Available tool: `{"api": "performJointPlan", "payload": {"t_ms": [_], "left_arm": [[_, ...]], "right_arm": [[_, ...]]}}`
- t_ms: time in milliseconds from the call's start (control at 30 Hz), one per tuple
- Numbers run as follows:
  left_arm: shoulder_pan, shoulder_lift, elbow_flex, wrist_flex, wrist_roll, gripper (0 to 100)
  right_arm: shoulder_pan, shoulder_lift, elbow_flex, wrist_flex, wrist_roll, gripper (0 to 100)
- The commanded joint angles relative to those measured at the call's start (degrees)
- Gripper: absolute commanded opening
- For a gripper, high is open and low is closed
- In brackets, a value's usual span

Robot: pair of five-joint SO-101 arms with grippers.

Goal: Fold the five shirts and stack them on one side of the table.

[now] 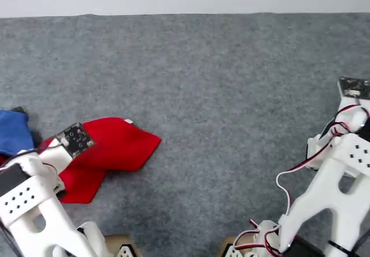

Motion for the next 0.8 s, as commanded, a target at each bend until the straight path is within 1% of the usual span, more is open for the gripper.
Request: {"api": "performJointPlan", "payload": {"t_ms": [0, 133, 267, 333, 400, 467, 600, 667, 767], "left_arm": [[-1.23, -1.23, 3.65, -6.95, -2.73, 25], [-1.58, -1.23, 10.68, -15.91, -3.52, 25], [-1.41, -1.23, 16.40, -22.15, -3.69, 25], [-1.41, -1.23, 18.51, -24.26, -4.92, 25], [-1.41, -1.23, 19.65, -25.41, -5.54, 22], [-1.32, -1.23, 19.82, -25.76, -5.54, 16], [-1.32, -1.76, 18.86, -25.58, -5.10, 0], [-1.32, -1.76, 17.27, -25.49, -2.90, 1], [0.53, -1.76, 12.18, -24.44, 4.92, 0]], "right_arm": [[-0.66, -1.89, -0.18, 1.54, 0.44, 1.0], [-0.66, -1.89, -0.18, 1.98, 0.26, 1.0], [-0.66, -2.24, -0.18, 2.07, 0.26, 1.0], [-0.66, -2.33, -0.18, 2.07, 0.26, 1.0], [-0.66, -2.42, -0.18, 2.07, 0.26, 1.0], [-0.66, -2.42, -0.18, 2.07, 0.18, 1.0], [-0.66, -2.42, -0.18, 2.07, 0.18, 1.0], [-0.66, -2.42, -0.18, 2.07, 0.18, 1.0], [-0.66, -2.42, -0.18, 2.07, 0.09, 1.0]]}}
